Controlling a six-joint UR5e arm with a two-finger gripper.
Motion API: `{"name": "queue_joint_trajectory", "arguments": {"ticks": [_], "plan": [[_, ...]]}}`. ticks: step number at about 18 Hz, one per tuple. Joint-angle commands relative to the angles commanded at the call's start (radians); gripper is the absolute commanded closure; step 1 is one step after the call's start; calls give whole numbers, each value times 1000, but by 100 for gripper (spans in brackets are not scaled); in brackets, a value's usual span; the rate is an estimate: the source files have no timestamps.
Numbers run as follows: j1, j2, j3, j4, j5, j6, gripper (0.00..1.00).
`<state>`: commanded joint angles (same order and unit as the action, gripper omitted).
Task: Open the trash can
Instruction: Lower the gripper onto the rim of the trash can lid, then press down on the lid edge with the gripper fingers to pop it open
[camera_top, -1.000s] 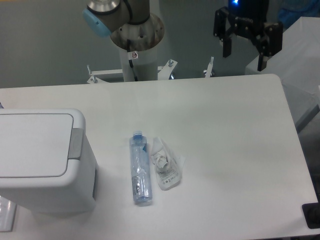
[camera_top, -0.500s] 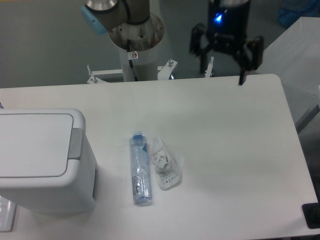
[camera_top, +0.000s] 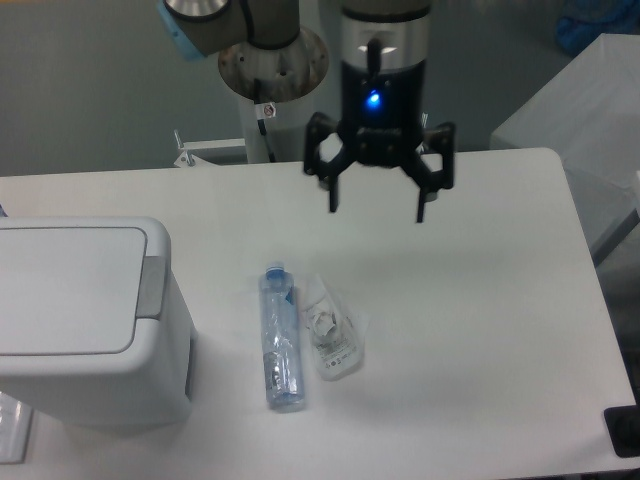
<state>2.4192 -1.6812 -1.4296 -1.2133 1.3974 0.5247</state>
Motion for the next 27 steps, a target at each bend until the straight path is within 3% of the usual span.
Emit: {"name": "queue_joint_trajectory", "arguments": {"ticks": [3,5,10,17,27], "plan": [[-25,-2,-8,5,-12,-30,0],[-44,-12,-3,14,-38,-142,0],[-101,-57,-12,121,-95,-376,0],[-163,-89,-12,127,-94,-428,0],[-178,-107,-12,129,-95,-492,0]]}}
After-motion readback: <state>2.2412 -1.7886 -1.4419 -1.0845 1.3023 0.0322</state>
